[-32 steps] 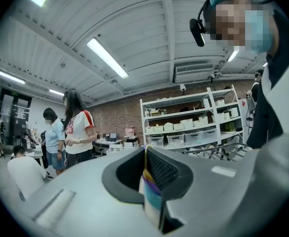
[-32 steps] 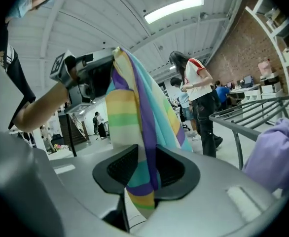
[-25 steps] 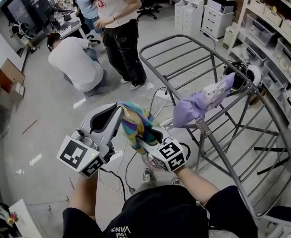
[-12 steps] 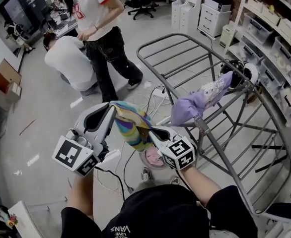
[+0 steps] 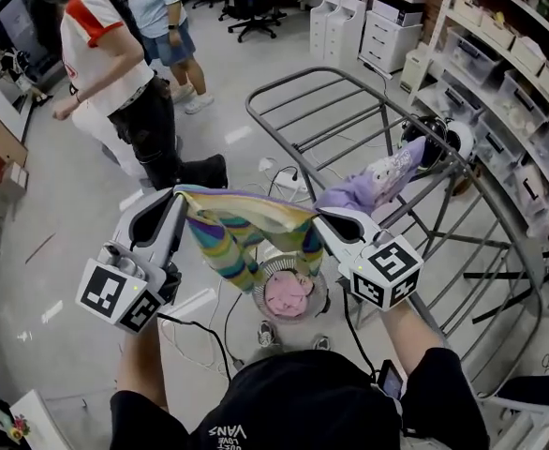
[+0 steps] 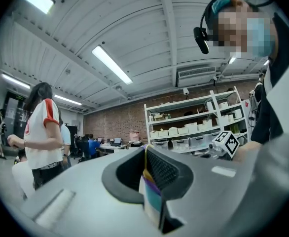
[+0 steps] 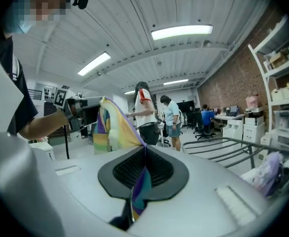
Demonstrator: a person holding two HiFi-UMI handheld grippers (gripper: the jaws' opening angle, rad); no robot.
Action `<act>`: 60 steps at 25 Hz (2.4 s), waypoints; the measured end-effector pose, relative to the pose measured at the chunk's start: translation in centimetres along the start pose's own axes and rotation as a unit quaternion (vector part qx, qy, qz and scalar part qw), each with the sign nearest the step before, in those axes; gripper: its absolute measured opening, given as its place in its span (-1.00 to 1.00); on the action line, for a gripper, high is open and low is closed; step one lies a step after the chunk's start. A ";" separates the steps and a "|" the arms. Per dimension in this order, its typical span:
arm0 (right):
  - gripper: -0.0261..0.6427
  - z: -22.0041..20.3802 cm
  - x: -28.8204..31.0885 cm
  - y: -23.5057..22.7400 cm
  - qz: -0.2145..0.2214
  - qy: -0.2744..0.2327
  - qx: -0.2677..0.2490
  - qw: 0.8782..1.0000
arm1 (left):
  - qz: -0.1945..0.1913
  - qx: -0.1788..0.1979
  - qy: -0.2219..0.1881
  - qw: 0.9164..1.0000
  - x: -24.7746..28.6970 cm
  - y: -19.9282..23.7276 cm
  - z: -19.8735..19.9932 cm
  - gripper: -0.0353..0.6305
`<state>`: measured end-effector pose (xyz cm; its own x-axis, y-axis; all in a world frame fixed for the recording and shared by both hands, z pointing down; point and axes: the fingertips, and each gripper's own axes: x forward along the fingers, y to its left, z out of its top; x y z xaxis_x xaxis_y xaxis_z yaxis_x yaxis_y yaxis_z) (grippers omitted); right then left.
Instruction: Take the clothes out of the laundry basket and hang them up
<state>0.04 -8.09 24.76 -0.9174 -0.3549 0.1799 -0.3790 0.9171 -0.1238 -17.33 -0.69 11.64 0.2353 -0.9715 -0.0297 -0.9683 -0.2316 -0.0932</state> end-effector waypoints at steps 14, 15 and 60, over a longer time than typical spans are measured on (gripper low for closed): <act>-0.89 16.2 -8.6 -9.6 -0.163 -0.040 -0.159 0.973 | -0.084 0.049 -0.063 0.993 7.0 -4.2 6.1 -0.85; -0.89 17.2 -9.3 -10.1 -0.176 -0.039 -0.168 0.969 | -0.094 0.055 -0.070 0.992 7.5 -4.7 6.9 -0.85; -0.89 12.2 -41.0 -33.4 -0.446 0.059 -0.099 0.887 | -0.381 0.043 -0.060 0.922 22.0 -43.8 8.9 -0.85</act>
<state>48.78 -26.37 9.62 -0.2389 -0.9450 0.2232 -0.9088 0.2986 0.2915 31.02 -11.42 6.24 0.8567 -0.5147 -0.0327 -0.5093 -0.8344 -0.2107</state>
